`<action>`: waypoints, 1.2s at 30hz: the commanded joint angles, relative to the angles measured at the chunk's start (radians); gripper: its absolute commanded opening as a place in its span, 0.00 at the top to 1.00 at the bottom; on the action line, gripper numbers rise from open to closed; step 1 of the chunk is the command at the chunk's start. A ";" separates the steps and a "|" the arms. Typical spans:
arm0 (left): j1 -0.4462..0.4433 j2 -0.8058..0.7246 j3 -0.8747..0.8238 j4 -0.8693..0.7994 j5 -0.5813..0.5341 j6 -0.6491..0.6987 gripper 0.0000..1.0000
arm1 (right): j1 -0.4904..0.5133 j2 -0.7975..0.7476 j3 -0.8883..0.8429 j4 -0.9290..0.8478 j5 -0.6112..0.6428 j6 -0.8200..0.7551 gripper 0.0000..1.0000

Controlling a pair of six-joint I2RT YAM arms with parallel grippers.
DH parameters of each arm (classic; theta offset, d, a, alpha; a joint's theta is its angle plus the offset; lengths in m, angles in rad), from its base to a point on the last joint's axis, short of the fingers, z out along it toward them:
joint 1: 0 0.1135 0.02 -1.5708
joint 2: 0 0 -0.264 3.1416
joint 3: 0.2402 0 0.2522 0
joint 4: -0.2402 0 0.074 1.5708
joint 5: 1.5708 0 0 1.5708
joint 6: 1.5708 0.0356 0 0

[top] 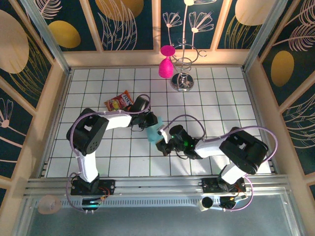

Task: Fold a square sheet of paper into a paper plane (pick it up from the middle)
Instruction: Third fold the triangle at the center of the table.

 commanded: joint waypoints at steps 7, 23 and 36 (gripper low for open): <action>-0.010 0.086 0.040 -0.134 -0.036 0.080 0.84 | -0.079 0.004 0.019 0.029 -0.007 0.117 1.00; -0.011 0.120 0.047 -0.144 -0.023 0.106 0.86 | -0.119 0.042 0.089 -0.059 0.069 0.126 1.00; -0.010 0.108 0.044 -0.130 -0.023 0.093 0.86 | -0.125 0.053 0.110 -0.157 0.112 0.200 1.00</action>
